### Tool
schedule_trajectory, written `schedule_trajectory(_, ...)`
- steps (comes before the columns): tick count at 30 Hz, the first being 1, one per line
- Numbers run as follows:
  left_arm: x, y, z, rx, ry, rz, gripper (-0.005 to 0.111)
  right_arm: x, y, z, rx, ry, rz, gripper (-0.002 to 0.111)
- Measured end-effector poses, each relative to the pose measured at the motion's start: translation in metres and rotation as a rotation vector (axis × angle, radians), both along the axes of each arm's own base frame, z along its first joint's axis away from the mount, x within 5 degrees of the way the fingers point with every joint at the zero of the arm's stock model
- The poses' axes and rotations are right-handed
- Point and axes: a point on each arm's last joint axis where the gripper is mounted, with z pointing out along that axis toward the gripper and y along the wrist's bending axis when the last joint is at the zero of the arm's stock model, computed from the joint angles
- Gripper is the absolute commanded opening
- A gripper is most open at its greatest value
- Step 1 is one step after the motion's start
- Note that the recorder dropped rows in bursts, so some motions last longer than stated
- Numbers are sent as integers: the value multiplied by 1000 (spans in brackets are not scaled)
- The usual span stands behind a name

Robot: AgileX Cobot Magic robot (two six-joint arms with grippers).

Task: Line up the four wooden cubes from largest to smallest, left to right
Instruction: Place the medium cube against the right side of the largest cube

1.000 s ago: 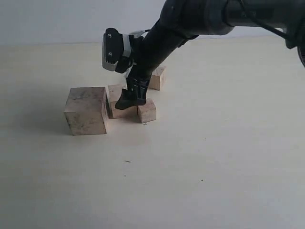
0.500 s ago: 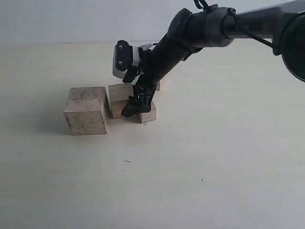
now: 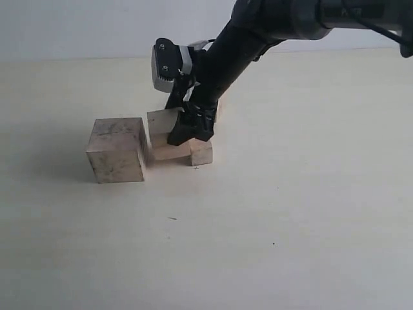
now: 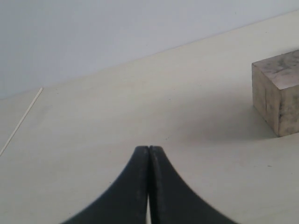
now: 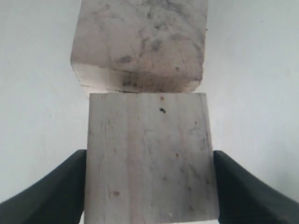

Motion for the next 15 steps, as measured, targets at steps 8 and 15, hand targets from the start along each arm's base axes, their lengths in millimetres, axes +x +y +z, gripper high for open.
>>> schedule_trajectory(8,0,0,0,0,0,0,0,-5,3,1,-31,70,-87,0)
schedule_trajectory(15,0,0,0,0,0,0,0,-17,18,-10,-73,42,-50,0)
